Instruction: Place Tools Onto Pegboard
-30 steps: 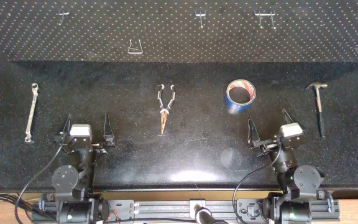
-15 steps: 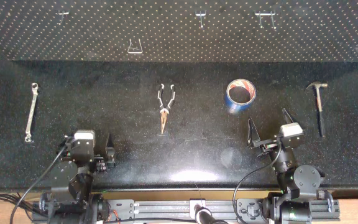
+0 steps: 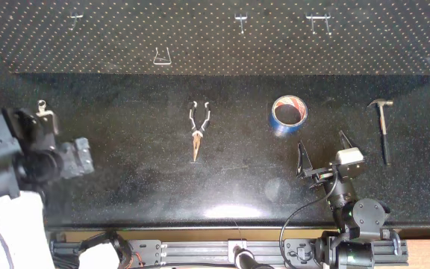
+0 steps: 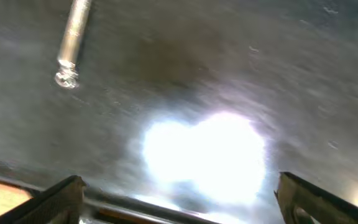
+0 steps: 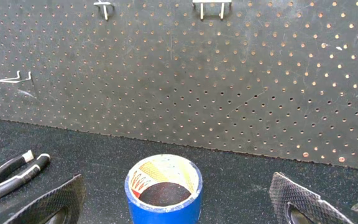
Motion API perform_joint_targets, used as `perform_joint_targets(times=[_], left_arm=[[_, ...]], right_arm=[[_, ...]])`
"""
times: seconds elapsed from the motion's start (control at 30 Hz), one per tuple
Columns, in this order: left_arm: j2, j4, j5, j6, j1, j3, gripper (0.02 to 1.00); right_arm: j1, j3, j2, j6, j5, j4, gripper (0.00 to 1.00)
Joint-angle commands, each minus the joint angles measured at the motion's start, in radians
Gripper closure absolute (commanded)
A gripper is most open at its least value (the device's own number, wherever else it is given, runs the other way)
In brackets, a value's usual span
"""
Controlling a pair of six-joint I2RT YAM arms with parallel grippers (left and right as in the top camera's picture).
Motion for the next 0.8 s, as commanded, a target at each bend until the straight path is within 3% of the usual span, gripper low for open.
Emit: perform_joint_targets(times=[0.03, 0.17, 0.47, 0.67, 0.8], left_arm=[[0.172, 0.138, -0.081, 0.240, 0.200, 0.024, 0.025], [0.284, 0.221, -0.082, 0.346, 0.264, 0.024, 0.025], [0.527, 0.349, -0.075, 0.344, 0.309, 0.024, 0.025], [0.658, 0.339, -0.014, 0.378, 0.356, 0.117, 0.025], [0.711, 0.343, 0.105, 0.486, 0.386, 0.130, 0.025]], right_arm=[[-0.003, -0.005, -0.006, 0.004, -0.006, 0.000, 0.025], [-0.003, -0.005, -0.006, 0.004, -0.006, 0.000, 0.025], [-0.003, -0.005, -0.006, 0.004, -0.006, 0.000, 0.027], [-0.003, -0.005, -0.006, 0.004, -0.006, 0.000, 0.025], [-0.003, -0.005, -0.006, 0.004, -0.006, 0.000, 0.025]])
